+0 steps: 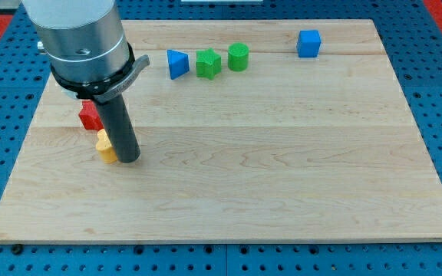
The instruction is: Push the yellow heart below to the red star
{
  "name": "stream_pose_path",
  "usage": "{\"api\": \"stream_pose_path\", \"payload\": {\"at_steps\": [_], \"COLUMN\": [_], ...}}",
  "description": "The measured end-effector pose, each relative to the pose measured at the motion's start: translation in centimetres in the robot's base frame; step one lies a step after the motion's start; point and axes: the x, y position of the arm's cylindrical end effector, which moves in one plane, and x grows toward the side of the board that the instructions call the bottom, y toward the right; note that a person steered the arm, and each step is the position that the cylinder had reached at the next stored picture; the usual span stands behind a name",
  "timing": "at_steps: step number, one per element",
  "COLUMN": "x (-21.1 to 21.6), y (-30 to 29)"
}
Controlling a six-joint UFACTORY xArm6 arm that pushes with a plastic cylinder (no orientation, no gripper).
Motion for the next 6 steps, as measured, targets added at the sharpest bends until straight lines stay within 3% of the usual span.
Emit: {"api": "stream_pose_path", "payload": {"at_steps": [4, 6], "x": [-3.0, -2.0], "y": [0.8, -0.3]}}
